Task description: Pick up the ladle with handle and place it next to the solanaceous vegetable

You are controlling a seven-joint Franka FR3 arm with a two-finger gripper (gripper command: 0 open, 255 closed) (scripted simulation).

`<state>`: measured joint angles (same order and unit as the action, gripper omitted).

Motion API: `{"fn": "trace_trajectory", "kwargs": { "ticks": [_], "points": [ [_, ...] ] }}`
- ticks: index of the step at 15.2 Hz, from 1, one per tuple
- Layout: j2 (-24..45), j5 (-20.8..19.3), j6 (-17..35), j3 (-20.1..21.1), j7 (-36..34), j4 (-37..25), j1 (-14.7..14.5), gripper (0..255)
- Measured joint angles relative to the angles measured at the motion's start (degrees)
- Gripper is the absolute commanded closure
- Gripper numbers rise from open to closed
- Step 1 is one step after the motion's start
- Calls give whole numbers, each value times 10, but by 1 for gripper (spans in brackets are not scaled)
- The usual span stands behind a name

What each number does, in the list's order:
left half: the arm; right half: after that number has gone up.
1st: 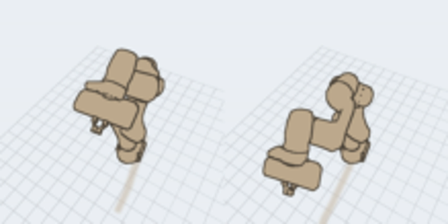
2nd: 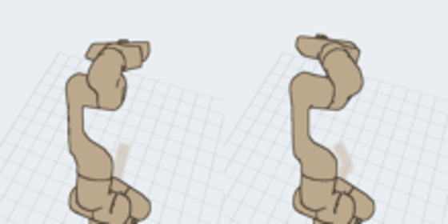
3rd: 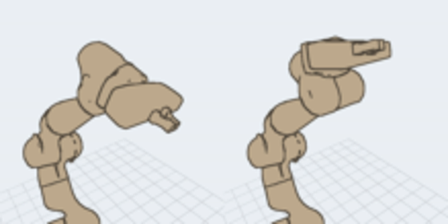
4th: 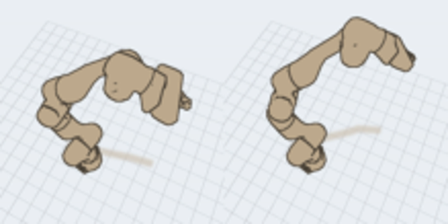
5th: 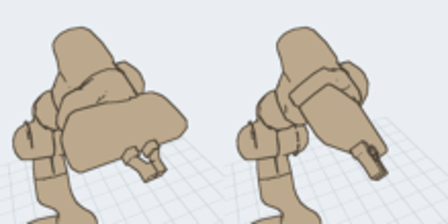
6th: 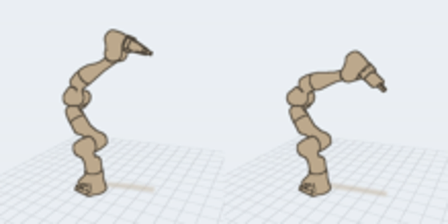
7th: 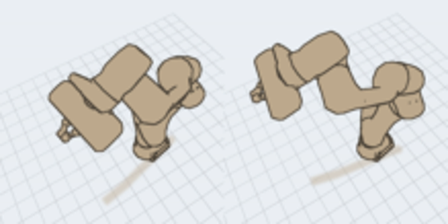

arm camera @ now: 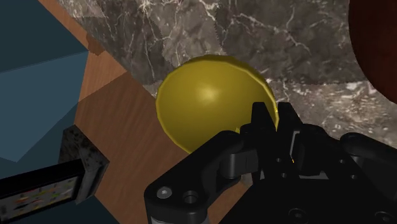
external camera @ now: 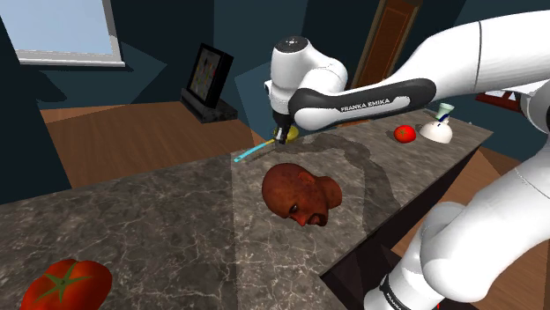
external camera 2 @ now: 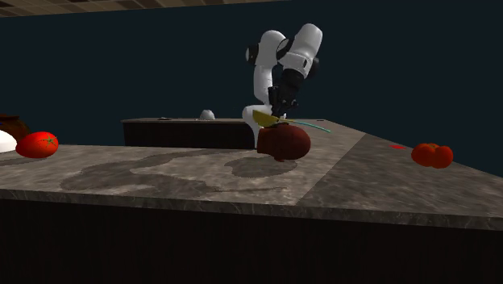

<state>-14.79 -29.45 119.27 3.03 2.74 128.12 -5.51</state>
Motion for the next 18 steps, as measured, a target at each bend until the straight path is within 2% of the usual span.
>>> {"fn": "trace_trajectory", "kwargs": {
  "ticks": [7, 18],
  "points": [
    [56, 9, -56, 62, -80, -70, -38, 255],
    [203, -5, -165, 143, -201, -252, -110, 255]
  ]
}}
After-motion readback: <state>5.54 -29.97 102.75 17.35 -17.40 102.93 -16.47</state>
